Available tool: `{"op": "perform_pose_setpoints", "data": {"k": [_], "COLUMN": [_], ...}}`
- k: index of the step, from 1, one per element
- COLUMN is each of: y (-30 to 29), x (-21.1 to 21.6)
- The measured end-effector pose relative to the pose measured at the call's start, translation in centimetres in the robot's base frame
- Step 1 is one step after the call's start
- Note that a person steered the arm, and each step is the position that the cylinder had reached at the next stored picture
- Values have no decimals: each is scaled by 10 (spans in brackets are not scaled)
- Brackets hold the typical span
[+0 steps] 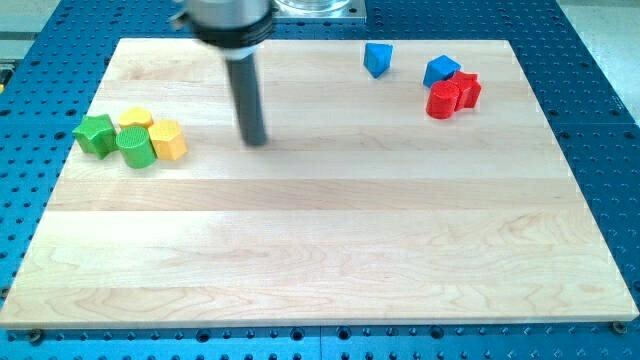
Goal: Push the triangle into the cube
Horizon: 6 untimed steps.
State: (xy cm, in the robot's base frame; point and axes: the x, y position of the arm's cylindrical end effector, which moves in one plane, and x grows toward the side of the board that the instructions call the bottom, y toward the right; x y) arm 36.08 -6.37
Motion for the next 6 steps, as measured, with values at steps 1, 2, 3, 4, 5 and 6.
{"op": "perform_pose_setpoints", "data": {"k": [1,2,3,4,5,6], "y": [45,121,142,175,176,190], "x": [-110,-143,-115,-59,-54,-42]}}
